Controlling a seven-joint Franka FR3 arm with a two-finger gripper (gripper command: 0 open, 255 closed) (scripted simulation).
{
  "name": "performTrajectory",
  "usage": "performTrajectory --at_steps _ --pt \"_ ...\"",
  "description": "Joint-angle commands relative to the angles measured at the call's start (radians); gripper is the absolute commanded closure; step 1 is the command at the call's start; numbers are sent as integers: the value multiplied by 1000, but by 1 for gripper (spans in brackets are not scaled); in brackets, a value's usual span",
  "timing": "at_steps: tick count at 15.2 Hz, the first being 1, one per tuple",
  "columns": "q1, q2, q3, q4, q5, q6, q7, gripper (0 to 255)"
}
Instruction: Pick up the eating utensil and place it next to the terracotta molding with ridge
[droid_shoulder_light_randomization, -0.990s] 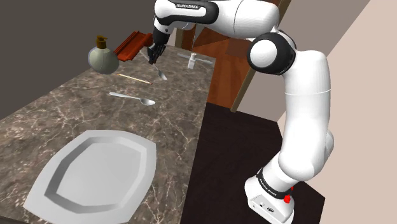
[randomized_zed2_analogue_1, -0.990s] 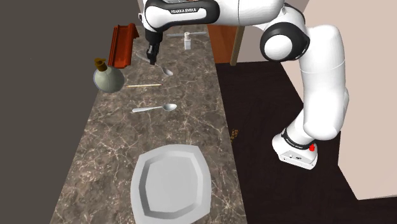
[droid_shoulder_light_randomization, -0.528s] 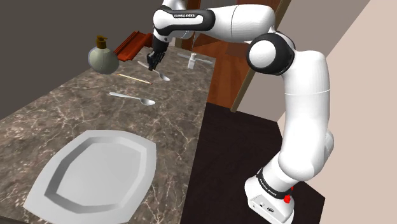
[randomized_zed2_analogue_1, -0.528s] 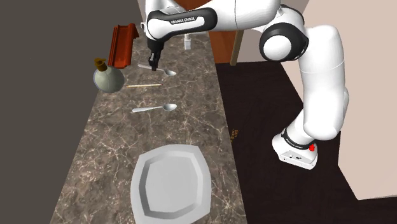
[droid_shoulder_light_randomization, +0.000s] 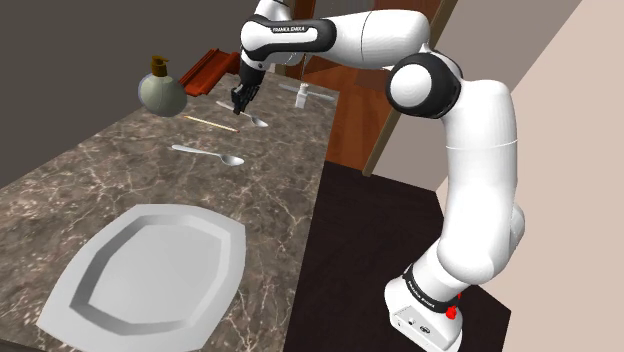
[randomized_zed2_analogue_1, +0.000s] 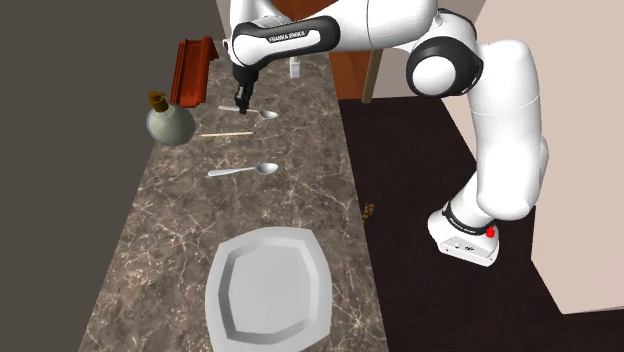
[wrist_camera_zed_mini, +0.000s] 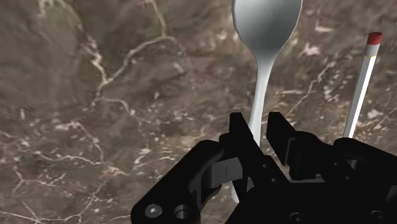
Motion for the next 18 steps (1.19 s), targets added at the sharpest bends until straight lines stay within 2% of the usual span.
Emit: performTrajectory --at_steps 1,2,7,11,18 --pt "0 0 0 0 0 0 0 255" --pt "0 0 0 0 0 0 0 0" --pt "0 0 0 0 0 0 0 0" --pt "-15 -53 1 38 5 -92 -2 0" --pt "-15 -53 1 38 5 -92 -2 0"
